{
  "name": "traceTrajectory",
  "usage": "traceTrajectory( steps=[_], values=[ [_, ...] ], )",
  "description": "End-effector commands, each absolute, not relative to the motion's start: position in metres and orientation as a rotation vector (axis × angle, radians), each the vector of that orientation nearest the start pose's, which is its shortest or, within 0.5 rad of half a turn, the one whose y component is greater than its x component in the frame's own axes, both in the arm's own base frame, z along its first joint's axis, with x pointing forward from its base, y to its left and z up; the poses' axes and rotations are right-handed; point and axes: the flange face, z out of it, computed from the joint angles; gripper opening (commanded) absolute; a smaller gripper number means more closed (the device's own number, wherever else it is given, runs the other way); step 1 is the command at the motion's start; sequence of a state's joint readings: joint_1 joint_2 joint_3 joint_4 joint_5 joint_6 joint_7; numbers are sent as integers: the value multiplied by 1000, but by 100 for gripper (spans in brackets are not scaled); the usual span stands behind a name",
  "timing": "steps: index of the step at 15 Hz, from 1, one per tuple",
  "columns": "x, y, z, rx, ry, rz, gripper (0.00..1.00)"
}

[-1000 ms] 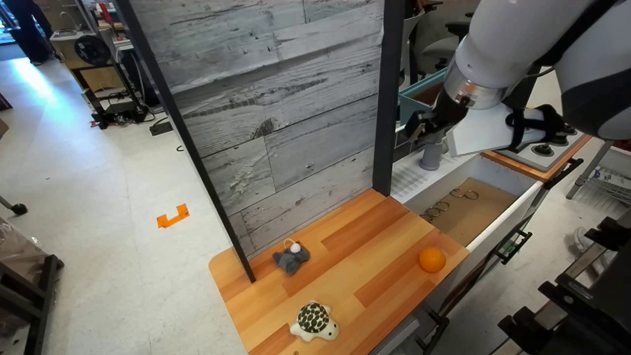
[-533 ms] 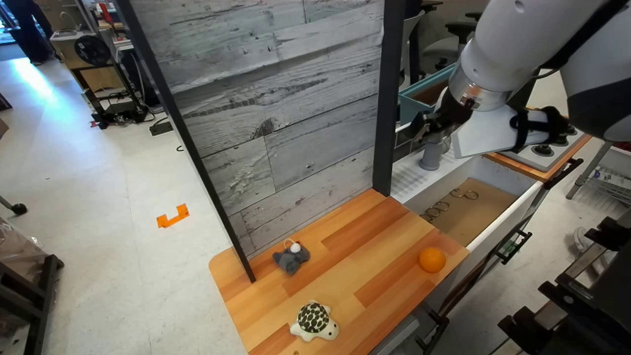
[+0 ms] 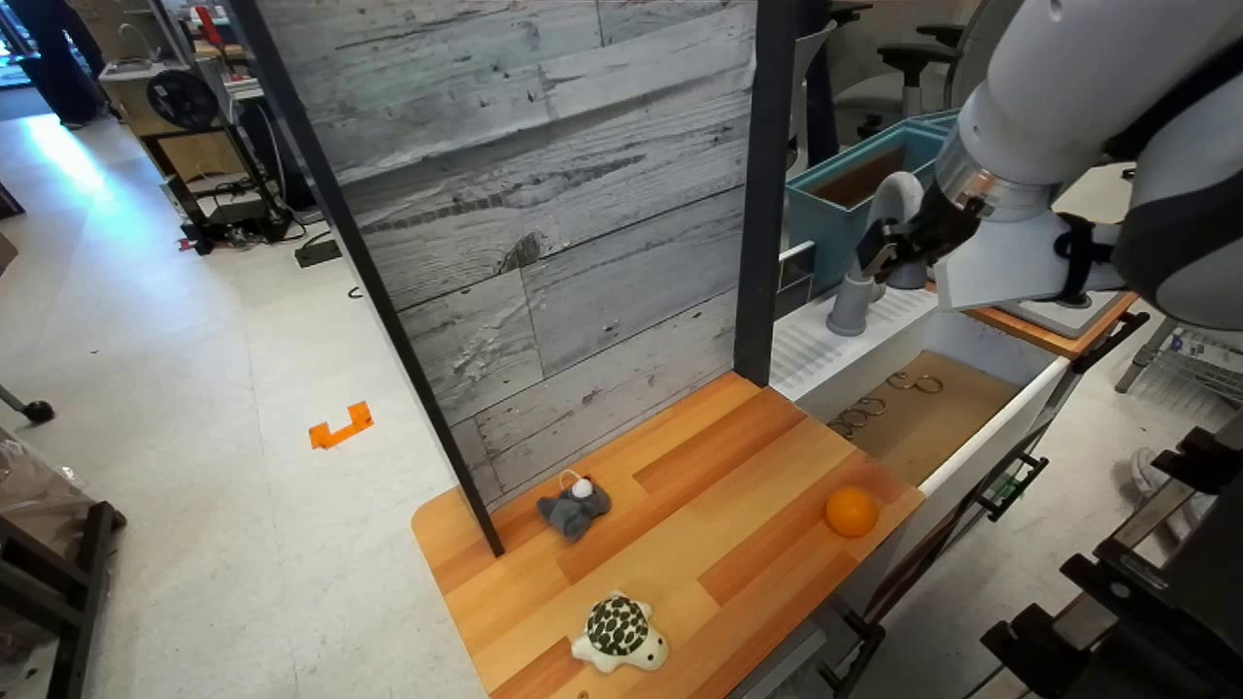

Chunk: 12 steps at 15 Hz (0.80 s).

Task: Push the faucet to the middle

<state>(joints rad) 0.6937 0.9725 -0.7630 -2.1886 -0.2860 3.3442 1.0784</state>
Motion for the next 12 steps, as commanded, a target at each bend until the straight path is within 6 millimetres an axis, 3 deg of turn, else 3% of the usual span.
traceTrajectory(
  steps=[1,5,7,9,12],
  values=[
    [530,-62,88,-3238,902,-897,100],
    [524,-90,93,-3210,1031,-881,100],
    [523,-95,95,-3199,1051,-869,100],
    [524,-91,98,-3207,1010,-769,100],
    [527,-82,118,-3223,777,-616,100]
  ],
)
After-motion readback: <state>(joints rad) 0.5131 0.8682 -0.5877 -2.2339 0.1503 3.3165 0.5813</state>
